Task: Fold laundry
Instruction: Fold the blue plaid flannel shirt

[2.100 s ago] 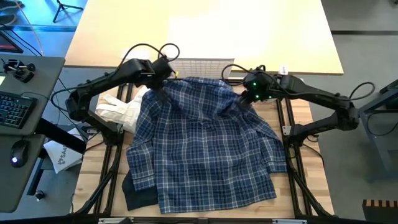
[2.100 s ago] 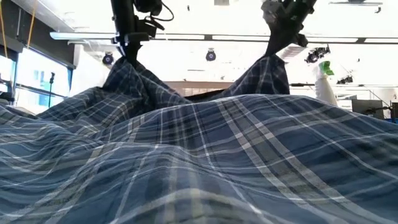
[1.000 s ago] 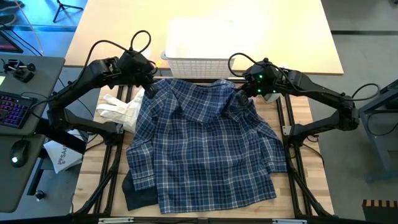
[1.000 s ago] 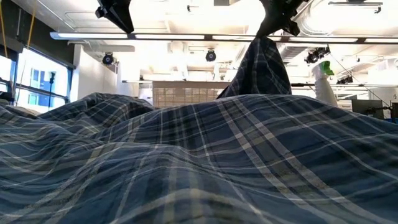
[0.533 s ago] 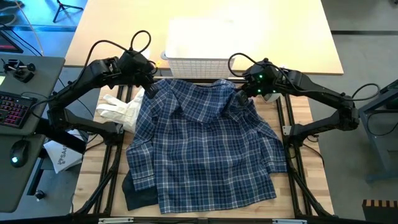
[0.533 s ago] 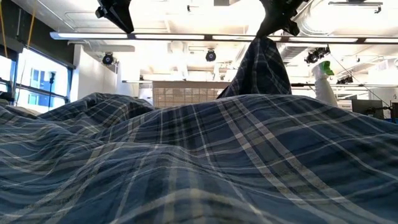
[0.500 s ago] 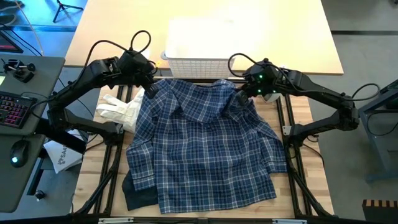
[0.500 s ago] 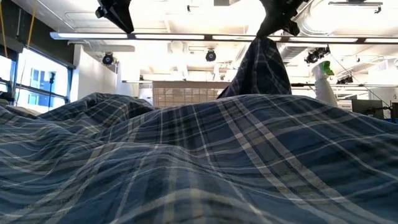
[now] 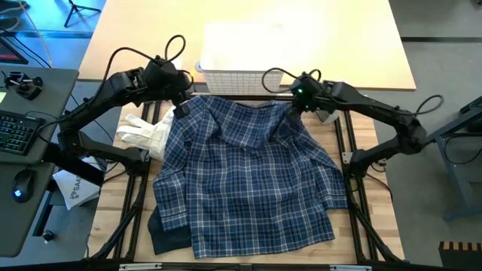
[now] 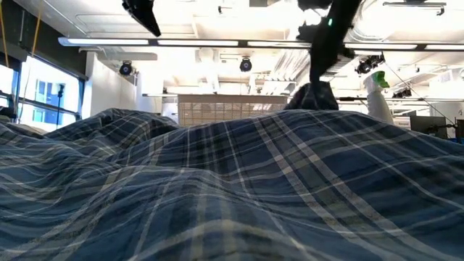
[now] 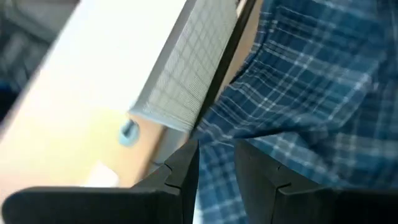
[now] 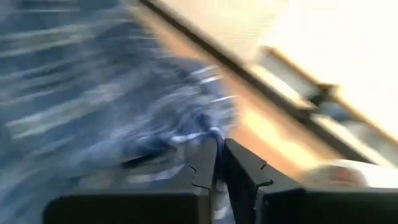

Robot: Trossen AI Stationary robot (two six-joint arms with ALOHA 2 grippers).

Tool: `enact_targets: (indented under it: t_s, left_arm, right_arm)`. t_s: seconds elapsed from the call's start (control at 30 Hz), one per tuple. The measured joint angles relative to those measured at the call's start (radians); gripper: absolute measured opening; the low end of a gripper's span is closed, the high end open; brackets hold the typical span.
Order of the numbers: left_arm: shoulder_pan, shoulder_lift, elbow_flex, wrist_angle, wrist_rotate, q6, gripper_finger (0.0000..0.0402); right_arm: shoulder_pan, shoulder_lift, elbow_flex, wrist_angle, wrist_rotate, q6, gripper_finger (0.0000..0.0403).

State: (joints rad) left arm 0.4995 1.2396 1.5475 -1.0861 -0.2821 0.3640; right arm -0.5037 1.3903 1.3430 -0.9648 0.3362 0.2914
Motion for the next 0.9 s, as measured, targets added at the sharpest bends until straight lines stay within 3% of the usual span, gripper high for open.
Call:
enact_targets:
  t_s: [0.1, 0.2, 0.43, 0.57, 0.67, 0.83, 0.9]
  left_arm:
    - [-0.001, -0.001, 0.0, 0.017, 0.001, 0.078, 0.009]
    - [-0.001, 0.0, 0.0, 0.021, 0.012, 0.081, 0.009]
    - [-0.001, 0.0, 0.0, 0.052, 0.015, -0.077, 0.009]
    - [-0.004, 0.0, 0.0, 0.08, 0.02, -0.232, 0.009]
    - [-0.004, 0.0, 0.0, 0.1, 0.019, -0.338, 0.009]
    - [-0.004, 0.0, 0.0, 0.099, 0.01, -0.421, 0.009]
    - [-0.004, 0.0, 0.0, 0.097, 0.01, -0.478, 0.009]
  right_arm:
    - [-0.057, 0.045, 0.0, 0.022, 0.074, -0.031, 0.006]
    - [-0.11, 0.069, 0.0, 0.032, 0.08, -0.046, 0.0097]
    - [-0.152, 0.013, 0.118, -0.087, 0.052, -0.038, 0.0173]
    - [-0.112, -0.056, 0.169, -0.135, -0.132, 0.041, 0.0185]
    - [-0.037, -0.114, 0.135, -0.157, -0.304, 0.093, 0.0183]
    - [0.105, -0.216, -0.037, -0.255, -0.561, 0.11, 0.0172]
    - [0.133, -0.257, -0.133, -0.281, -0.577, 0.211, 0.0165]
